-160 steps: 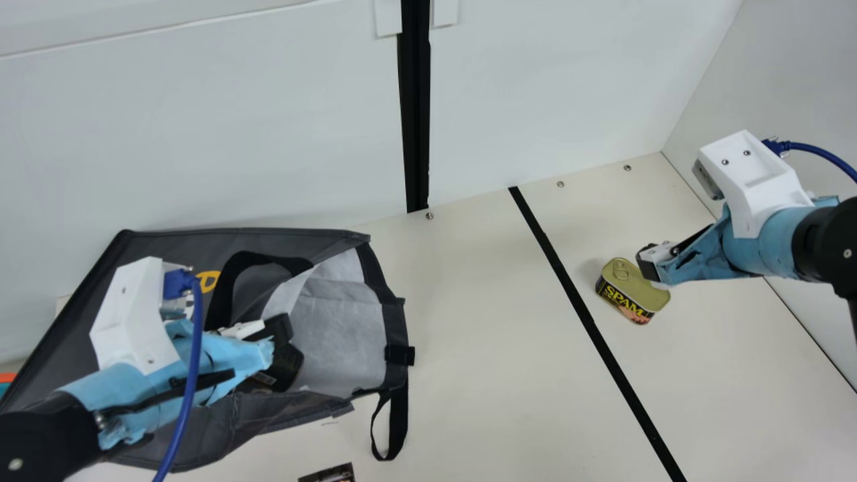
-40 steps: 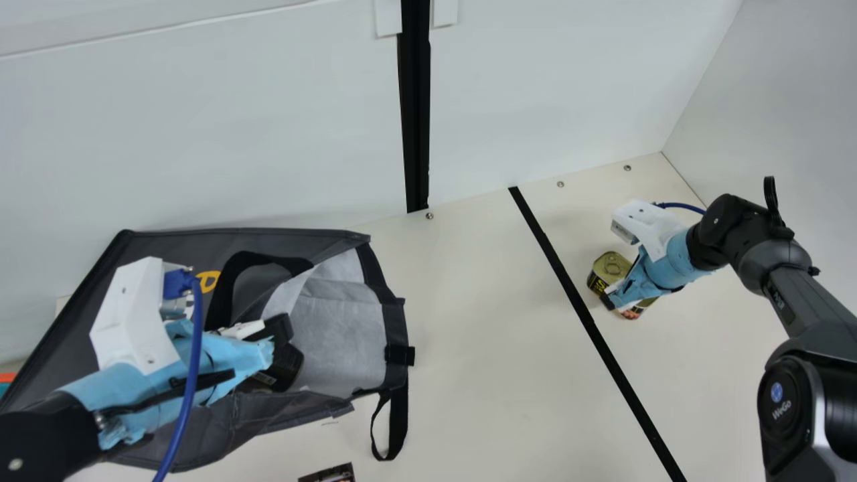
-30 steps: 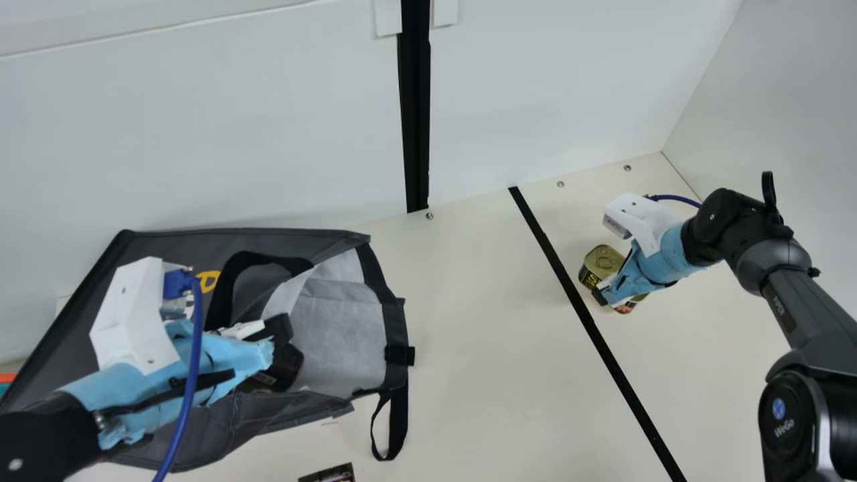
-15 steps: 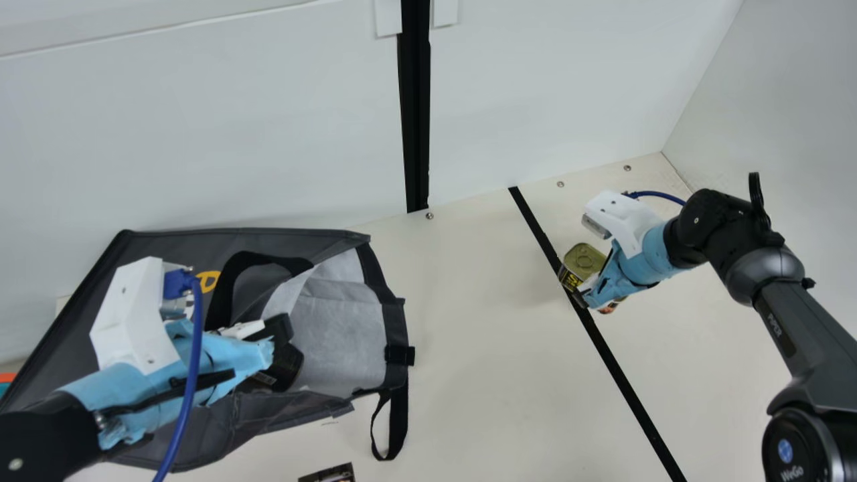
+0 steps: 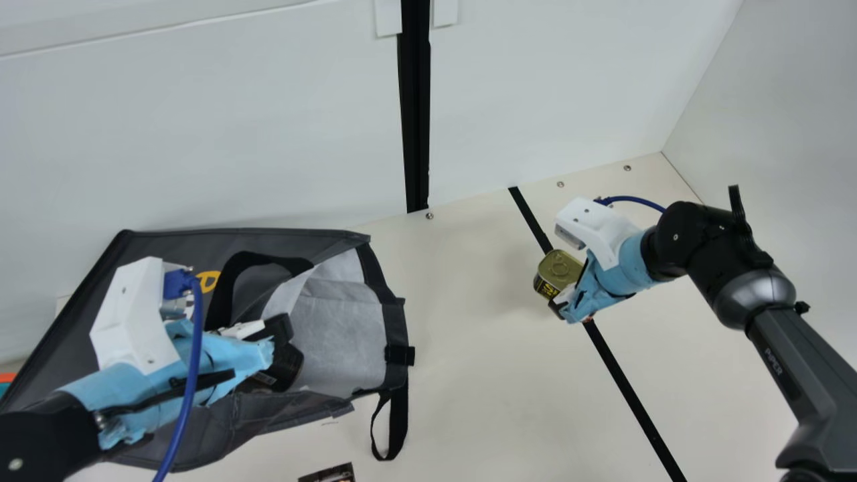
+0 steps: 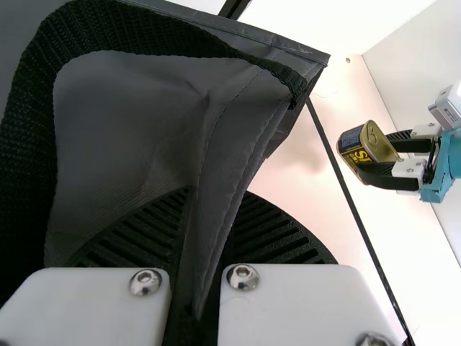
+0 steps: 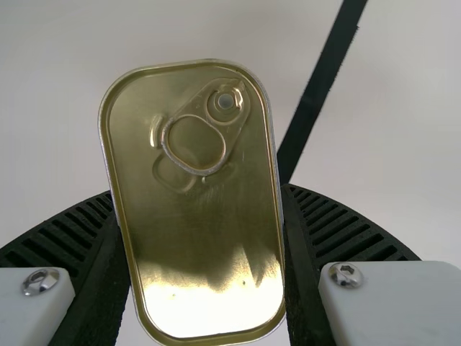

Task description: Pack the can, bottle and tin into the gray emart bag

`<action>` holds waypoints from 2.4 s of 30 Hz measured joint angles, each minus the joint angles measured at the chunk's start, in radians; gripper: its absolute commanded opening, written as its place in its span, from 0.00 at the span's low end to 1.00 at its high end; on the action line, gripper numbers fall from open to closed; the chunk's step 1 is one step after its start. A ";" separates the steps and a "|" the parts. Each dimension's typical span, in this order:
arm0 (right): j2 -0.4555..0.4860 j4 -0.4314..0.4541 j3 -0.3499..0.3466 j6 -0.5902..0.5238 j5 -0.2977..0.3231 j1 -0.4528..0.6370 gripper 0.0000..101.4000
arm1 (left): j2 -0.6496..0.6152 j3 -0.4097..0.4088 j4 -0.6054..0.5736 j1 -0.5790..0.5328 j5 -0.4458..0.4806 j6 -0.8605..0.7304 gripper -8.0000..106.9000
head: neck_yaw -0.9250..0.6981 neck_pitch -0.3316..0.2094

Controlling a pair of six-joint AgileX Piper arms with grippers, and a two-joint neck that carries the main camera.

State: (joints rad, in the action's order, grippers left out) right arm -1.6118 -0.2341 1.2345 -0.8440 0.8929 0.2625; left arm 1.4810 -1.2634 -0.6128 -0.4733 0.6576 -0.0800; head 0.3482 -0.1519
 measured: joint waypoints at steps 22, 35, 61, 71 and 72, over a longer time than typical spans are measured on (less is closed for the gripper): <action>0.139 -0.008 -0.070 0.056 0.038 -0.159 0.00 | 0.000 0.000 0.000 0.000 0.000 0.000 0.16 | -0.002 0.000; 0.227 -0.028 -0.115 0.059 0.079 -0.244 0.00 | 0.000 0.000 0.000 0.000 0.000 0.000 0.16 | 0.000 0.000; 0.275 -0.011 -0.154 0.125 0.099 -0.466 0.00 | 0.000 0.000 0.000 0.000 0.000 0.000 0.16 | 0.000 0.000; 0.269 -0.067 -0.172 0.105 0.043 -0.510 0.00 | 0.000 0.000 0.000 0.000 0.000 0.000 0.16 | 0.000 0.000; 0.269 -0.076 -0.175 0.101 0.034 -0.511 0.00 | 0.000 0.000 0.000 0.000 0.000 0.000 0.16 | 0.000 0.000</action>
State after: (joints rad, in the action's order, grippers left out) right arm -1.3425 -0.3105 1.0591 -0.7433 0.9270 -0.2480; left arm 1.4810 -1.2634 -0.6128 -0.4733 0.6576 -0.0800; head 0.3482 -0.1519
